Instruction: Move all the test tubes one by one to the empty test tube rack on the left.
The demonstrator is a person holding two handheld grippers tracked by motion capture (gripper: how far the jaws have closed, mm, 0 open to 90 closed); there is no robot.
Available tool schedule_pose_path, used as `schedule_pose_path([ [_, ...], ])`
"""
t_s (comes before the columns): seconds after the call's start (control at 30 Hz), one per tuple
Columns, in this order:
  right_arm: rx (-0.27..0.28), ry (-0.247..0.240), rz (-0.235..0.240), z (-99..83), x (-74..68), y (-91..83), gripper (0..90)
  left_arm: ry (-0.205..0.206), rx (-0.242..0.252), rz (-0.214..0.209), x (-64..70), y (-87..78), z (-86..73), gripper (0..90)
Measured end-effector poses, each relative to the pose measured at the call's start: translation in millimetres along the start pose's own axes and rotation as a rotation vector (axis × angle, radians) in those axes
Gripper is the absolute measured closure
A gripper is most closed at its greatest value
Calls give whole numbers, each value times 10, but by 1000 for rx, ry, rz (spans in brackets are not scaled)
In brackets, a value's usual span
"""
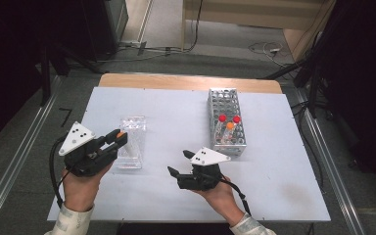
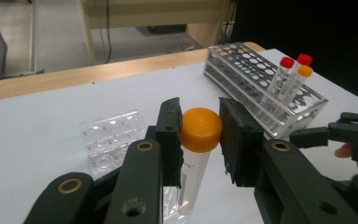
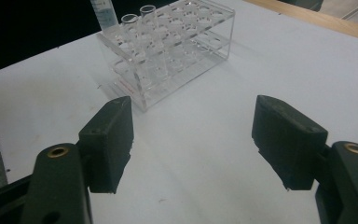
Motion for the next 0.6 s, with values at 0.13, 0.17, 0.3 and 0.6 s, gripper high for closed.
schedule_pose_path([
  [0.13, -2, 0, 0, -4, 1, 3, 277, 15, 6, 36, -55, 16, 16, 705],
  [0.17, -3, -1, -1, -5, 0, 5, 277, 21, 6, 45, -66, 33, 12, 705],
  [0.3, -5, 6, -2, -7, -4, 6, 277, 31, 4, 82, -123, 125, -17, 706],
  [0.6, -2, 8, -3, -7, 9, 0, 278, 50, -15, 109, -149, 307, -106, 705],
])
Point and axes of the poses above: each handheld gripper's, and its own axes: y roughly forward along the jaws, z roughly out of its top, x roughly to its right, the point moved 4 cm from there along y, roughly forward along the jaws, and after that the axes turned 12 degrees about x, right-handed, at the moved point
